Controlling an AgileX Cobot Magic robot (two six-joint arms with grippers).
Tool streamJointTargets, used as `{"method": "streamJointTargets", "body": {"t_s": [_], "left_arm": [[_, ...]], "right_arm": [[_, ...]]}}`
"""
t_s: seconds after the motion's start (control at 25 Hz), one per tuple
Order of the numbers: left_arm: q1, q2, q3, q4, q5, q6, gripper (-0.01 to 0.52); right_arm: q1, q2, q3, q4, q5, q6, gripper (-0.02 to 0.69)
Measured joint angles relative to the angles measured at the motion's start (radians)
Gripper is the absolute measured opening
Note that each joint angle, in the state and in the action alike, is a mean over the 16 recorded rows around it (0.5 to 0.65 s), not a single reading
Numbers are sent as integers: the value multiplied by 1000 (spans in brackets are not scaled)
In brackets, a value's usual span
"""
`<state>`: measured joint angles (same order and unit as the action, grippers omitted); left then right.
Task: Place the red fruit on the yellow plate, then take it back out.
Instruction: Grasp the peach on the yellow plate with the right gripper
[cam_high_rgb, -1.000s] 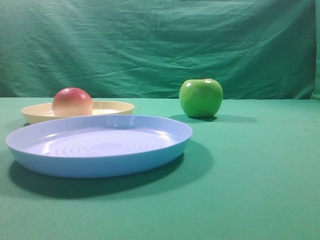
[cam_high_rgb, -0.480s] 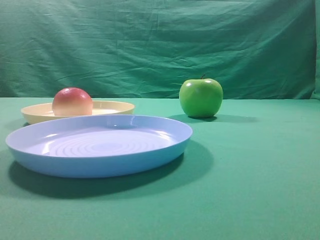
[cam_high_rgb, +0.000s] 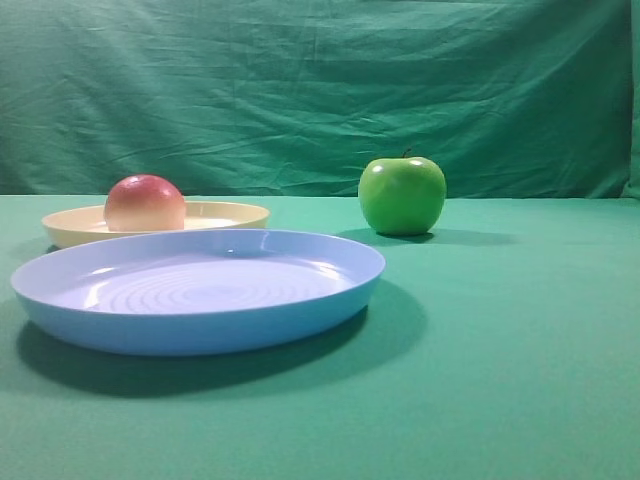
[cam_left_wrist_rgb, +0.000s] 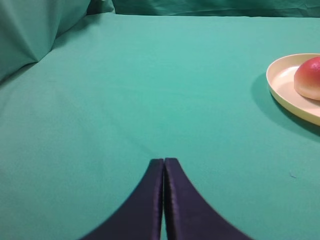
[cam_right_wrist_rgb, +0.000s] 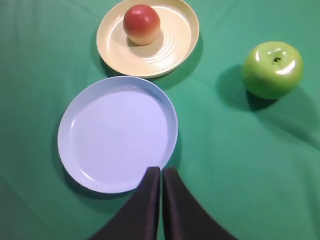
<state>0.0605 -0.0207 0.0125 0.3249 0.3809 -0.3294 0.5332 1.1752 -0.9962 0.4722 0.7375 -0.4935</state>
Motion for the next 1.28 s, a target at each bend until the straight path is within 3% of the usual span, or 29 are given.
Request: {"method": "streamJointTargets", "body": {"t_s": [0.36,0.56,0.72,1.04,1.28], "left_arm": [[0,0,0,0,0,0,0],[0,0,0,0,0,0,0],[0,0,0,0,0,0,0],[0,0,0,0,0,0,0],[0,0,0,0,0,0,0]], "right_arm": [[0,269,-63,461,-137,-478,0],[13,443,-185,606,-136,-628,0],[41,581,-338,579,-102,-593,0],[115,822,-657,354,-54,-325,5],[148,945,-802,268,-86,-259,83]]}}
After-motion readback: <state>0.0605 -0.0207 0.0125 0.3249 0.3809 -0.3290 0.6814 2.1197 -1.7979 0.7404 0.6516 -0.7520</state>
